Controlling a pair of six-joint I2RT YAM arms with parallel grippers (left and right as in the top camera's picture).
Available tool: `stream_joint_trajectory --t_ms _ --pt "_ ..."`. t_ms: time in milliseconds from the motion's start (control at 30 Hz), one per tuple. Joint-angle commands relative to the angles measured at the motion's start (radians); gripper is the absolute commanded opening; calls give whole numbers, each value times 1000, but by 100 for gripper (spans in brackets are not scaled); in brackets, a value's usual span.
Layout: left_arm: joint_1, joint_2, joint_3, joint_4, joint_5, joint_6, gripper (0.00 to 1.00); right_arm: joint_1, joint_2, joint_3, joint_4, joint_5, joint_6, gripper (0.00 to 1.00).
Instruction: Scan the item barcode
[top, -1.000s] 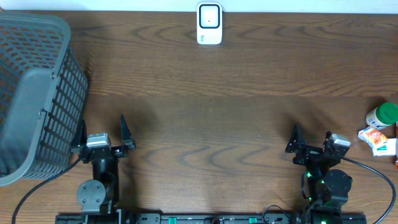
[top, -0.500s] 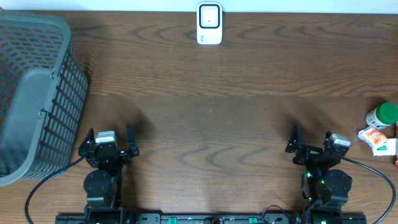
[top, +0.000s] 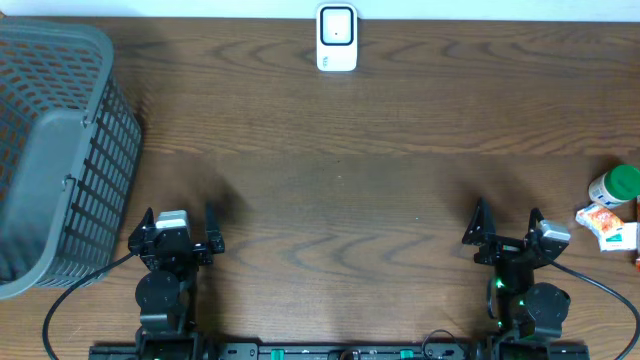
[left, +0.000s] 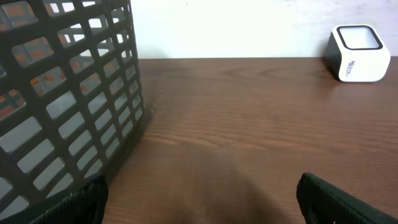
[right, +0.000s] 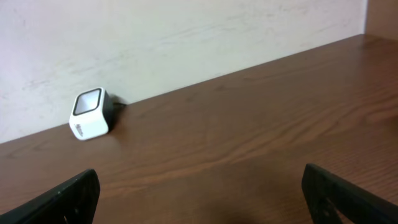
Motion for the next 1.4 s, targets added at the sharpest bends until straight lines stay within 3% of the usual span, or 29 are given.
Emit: stream_joint_trajectory --t_ms 0,233,1367 --pt "3 -6 -8 -52 -21 -16 97 -9 -8 -2 -3 5 14 99" --pt "3 -108 -8 -50 -21 -16 97 45 -9 -2 -3 5 14 99" --pt "3 -104 -8 -52 -21 -16 97 82 -8 -2 -4 5 13 99"
